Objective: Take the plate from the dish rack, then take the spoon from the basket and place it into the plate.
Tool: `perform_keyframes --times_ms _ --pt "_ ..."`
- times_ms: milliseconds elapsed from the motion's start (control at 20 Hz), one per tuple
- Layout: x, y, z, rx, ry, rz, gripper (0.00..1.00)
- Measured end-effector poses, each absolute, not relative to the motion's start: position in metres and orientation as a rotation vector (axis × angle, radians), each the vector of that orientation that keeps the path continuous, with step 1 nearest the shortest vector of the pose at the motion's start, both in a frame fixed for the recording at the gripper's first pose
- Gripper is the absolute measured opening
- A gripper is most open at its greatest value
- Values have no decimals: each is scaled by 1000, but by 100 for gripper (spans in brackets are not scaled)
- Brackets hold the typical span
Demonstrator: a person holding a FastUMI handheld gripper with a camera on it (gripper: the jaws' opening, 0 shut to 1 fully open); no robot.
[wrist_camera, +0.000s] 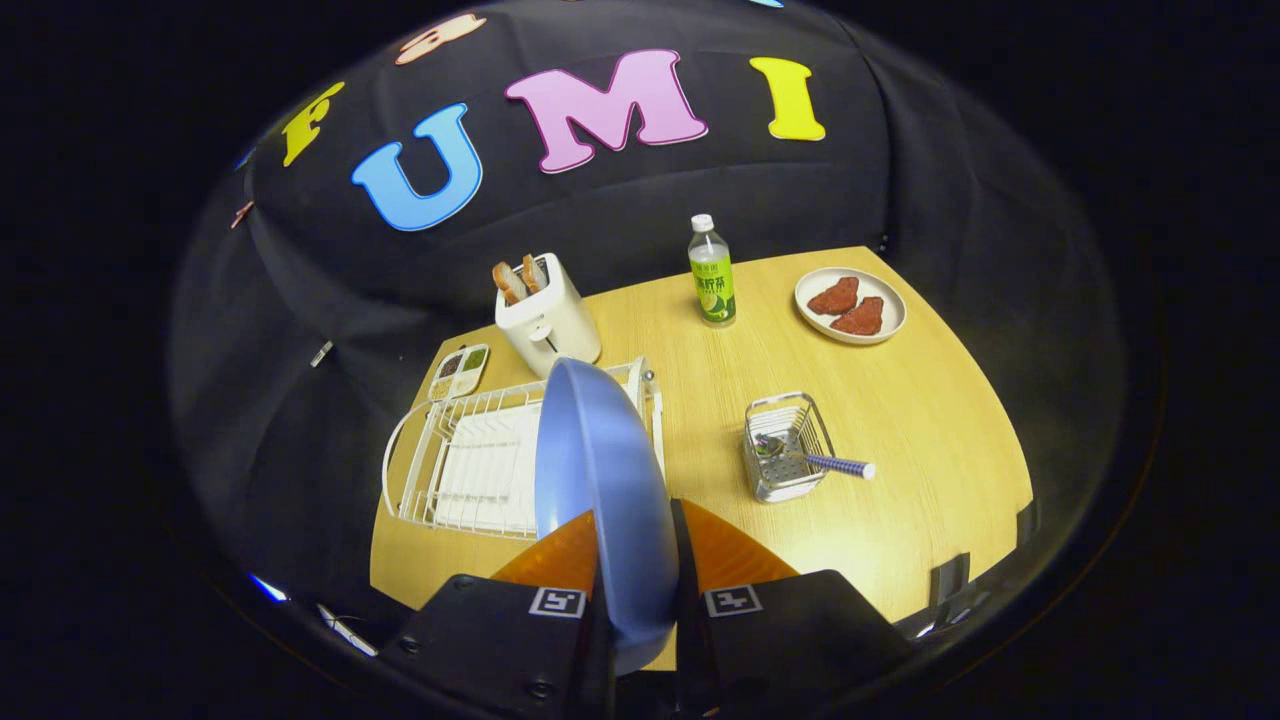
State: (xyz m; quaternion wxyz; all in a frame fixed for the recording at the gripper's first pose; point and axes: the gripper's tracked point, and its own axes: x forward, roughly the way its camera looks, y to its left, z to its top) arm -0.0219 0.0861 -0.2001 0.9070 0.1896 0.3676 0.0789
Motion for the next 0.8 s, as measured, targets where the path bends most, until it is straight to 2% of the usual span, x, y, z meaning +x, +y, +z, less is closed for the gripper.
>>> perform_keyframes --times_ms 500,800 --pt "-120 96 -288 496 973 241 28" --pt "-132 107 -348 577 1067 248 28"
